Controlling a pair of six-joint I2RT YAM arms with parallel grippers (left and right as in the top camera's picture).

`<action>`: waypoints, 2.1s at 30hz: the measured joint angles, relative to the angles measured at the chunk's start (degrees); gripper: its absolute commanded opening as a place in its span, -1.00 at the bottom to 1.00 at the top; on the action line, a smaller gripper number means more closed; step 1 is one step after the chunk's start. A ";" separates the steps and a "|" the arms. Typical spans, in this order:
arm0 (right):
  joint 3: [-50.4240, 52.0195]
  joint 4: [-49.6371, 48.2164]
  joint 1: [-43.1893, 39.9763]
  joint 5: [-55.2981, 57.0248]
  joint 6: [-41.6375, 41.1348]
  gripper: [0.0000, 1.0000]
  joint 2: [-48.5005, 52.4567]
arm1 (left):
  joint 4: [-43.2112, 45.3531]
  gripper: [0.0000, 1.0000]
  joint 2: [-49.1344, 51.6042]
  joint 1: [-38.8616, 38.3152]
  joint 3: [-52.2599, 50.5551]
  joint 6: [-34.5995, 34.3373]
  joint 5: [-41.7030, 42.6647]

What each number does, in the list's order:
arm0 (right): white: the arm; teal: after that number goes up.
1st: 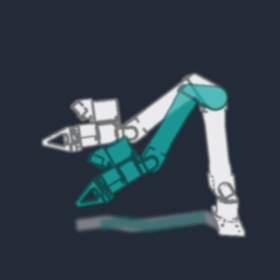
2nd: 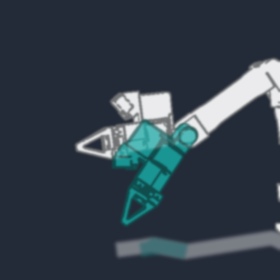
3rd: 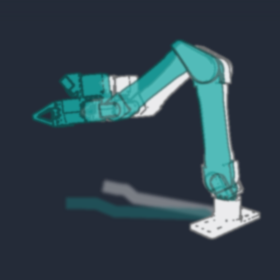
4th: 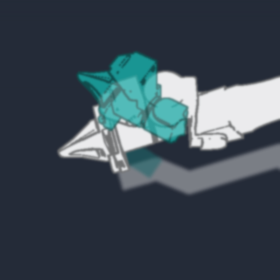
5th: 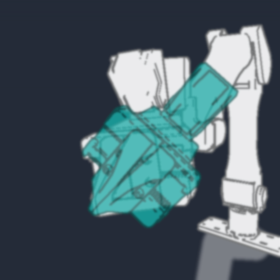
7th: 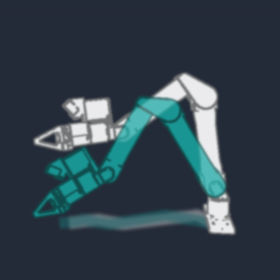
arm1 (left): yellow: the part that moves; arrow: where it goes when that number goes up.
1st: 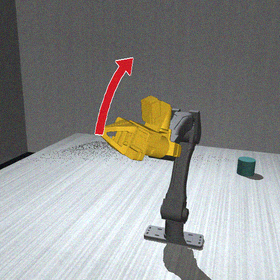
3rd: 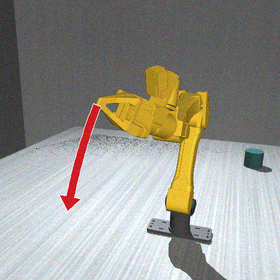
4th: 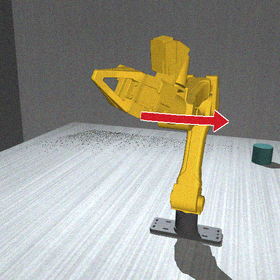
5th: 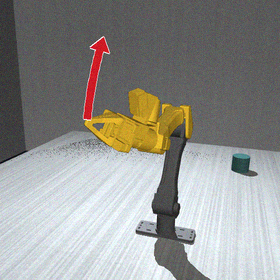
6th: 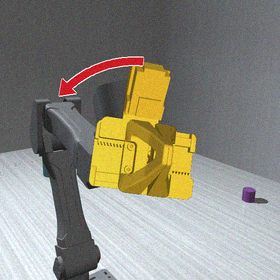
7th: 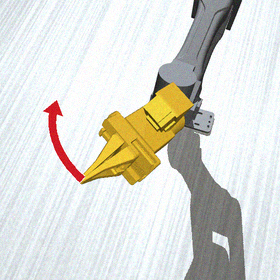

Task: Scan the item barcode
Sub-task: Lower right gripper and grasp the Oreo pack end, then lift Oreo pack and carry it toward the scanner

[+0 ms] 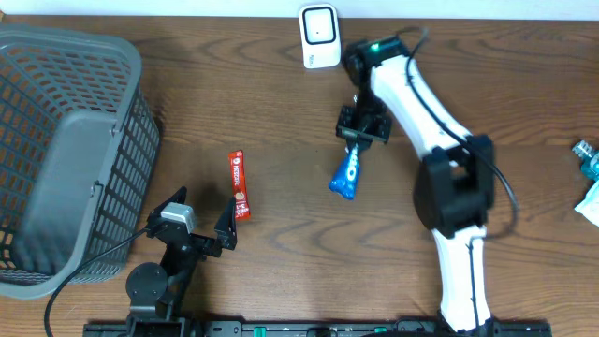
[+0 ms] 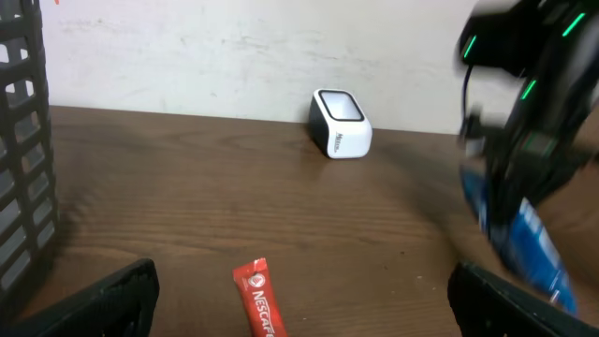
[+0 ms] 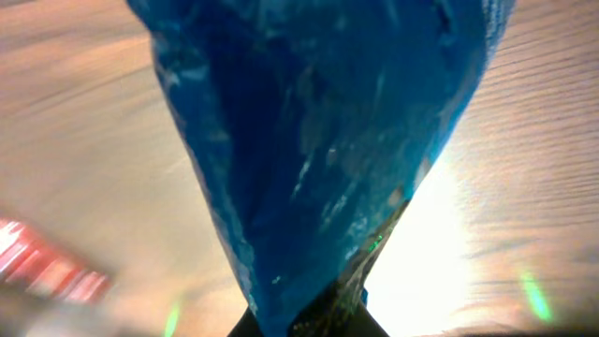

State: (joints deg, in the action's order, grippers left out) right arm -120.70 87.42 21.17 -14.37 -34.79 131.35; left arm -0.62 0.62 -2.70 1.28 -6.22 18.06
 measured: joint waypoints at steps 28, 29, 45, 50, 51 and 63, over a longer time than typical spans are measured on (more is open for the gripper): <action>-0.26 -1.29 0.96 -53.33 62.79 -0.98 -19.65 | 0.00 0.97 0.00 0.00 0.00 0.00 0.00; 0.31 -1.22 1.09 -56.06 66.84 -0.98 -19.65 | 0.00 0.97 0.00 0.00 0.00 0.00 0.00; 6.51 -9.25 9.44 -70.99 117.74 -0.98 -19.63 | 0.00 0.97 0.00 0.00 0.00 0.00 0.00; 6.54 -14.25 10.58 -71.43 116.61 -0.98 -19.63 | 0.00 0.97 0.00 0.00 0.00 0.00 -0.02; 6.54 -15.15 10.62 -71.52 115.03 -0.98 -19.63 | 0.00 0.97 0.00 0.00 0.00 0.00 0.00; 6.56 -23.34 10.21 -71.01 87.80 -0.98 -19.63 | -0.02 0.97 0.00 0.00 0.00 0.00 0.00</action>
State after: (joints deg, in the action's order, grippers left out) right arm -114.15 64.07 31.38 -85.38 53.01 111.72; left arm -0.64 0.62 -2.70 1.28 -6.22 18.06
